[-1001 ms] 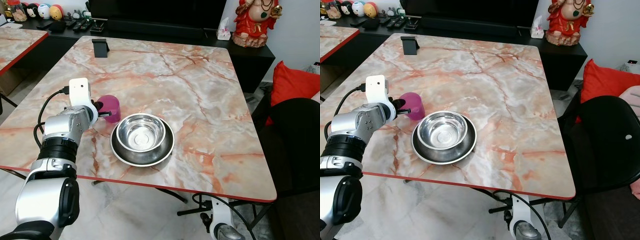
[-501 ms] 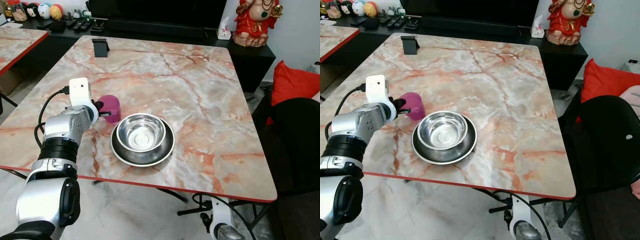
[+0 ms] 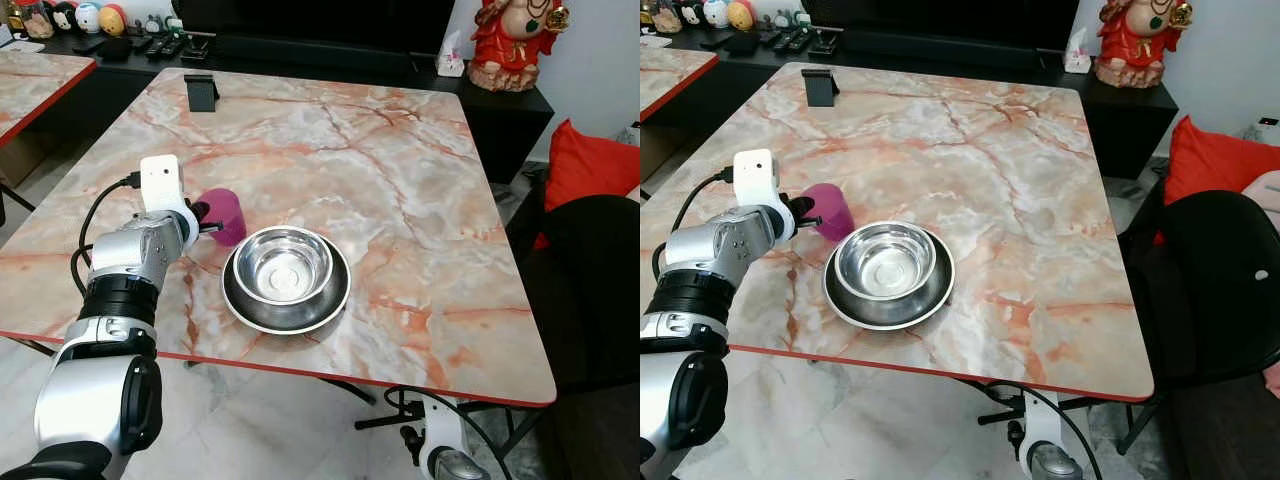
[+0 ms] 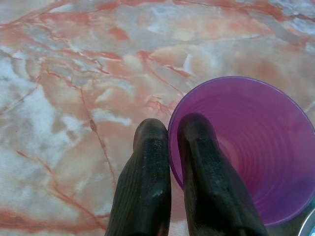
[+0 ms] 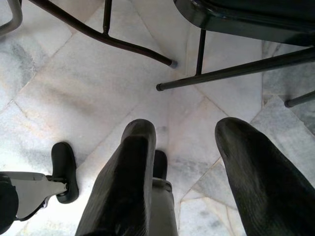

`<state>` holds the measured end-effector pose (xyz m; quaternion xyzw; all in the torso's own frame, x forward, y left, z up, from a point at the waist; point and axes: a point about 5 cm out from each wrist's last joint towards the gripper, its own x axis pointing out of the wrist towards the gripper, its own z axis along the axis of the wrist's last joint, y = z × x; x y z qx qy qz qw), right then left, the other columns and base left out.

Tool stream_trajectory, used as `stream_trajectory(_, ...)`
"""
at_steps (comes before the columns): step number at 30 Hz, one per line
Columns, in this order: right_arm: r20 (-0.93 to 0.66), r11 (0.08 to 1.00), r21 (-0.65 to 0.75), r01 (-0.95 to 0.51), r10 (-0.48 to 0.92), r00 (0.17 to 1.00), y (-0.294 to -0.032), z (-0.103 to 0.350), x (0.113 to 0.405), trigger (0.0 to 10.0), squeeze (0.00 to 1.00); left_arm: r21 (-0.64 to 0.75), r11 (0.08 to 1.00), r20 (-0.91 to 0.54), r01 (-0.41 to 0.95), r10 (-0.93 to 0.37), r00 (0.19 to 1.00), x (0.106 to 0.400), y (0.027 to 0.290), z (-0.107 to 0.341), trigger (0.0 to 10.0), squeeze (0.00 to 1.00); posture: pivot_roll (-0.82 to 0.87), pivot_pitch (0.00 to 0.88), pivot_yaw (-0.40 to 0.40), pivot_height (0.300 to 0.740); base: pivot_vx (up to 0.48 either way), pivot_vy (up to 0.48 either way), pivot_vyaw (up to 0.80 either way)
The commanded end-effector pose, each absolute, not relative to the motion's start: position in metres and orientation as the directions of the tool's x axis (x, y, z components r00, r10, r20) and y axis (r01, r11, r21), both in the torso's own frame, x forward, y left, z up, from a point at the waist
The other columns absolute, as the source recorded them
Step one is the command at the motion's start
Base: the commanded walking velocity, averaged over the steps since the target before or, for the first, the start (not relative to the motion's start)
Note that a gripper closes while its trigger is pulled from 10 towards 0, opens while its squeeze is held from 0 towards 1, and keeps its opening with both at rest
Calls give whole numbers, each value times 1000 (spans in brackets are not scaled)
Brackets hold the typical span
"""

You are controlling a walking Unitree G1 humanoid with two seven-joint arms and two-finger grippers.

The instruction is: Setting the table

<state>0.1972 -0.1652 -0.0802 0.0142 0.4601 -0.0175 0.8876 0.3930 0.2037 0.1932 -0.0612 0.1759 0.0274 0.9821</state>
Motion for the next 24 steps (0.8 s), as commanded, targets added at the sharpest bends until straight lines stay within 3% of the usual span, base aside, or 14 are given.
stream_trajectory(1, -820, 999, 7, 49, -23, 573, -167, -80, 197, 10000, 0, -113, 991, -286, -77, 41, 957, 396, 202, 211, 10000, 0, 59, 30, -57, 740, 0, 0, 0)
stream_trajectory(5, -820, 999, 6, 50, -23, 573, -167, -80, 197, 10000, 0, -118, 990, -269, -75, 41, 962, 397, 201, 216, 10000, 0, 58, 30, -58, 740, 0, 0, 0)
stream_trajectory(6, -819, 999, 6, 50, -23, 573, -167, -80, 197, 10000, 0, -120, 990, -266, -79, 44, 963, 397, 201, 216, 10000, 451, 59, 30, -57, 740, 0, 0, 0)
stream_trajectory(7, -819, 999, 6, 49, -23, 573, -167, -80, 197, 10000, 0, -121, 989, -265, -82, 47, 963, 397, 201, 217, 10000, 451, 59, 30, -57, 740, 0, 0, 0)
stream_trajectory(8, -820, 999, 6, 49, -23, 573, -167, -80, 197, 10000, 0, -123, 989, -263, -81, 47, 964, 397, 201, 218, 10000, 1000, 59, 30, -57, 740, 0, 0, 0)
stream_trajectory(12, -820, 999, 7, 49, -22, 572, -167, -80, 197, 10000, 0, -125, 989, -259, -74, 39, 965, 397, 201, 218, 10000, 1000, 60, 30, -57, 740, 0, 0, 0)
stream_trajectory(13, -820, 999, 7, 49, -22, 572, -167, -80, 197, 10000, 0, -124, 989, -259, -76, 41, 965, 397, 201, 218, 10000, 0, 60, 30, -57, 740, 0, 0, 0)
stream_trajectory(19, -820, 999, 8, 50, -22, 572, -167, -80, 197, 10000, 0, -118, 990, -242, -76, 46, 969, 396, 200, 220, 10000, 0, 57, 30, -56, 740, 0, 0, 0)
stream_trajectory(24, -819, 999, 9, 53, -23, 573, -167, -80, 197, 10000, 0, -8, 997, 64, -75, 75, 995, 388, 205, 249, 10000, 0, 55, 29, -55, 740, 0, 0, 0)
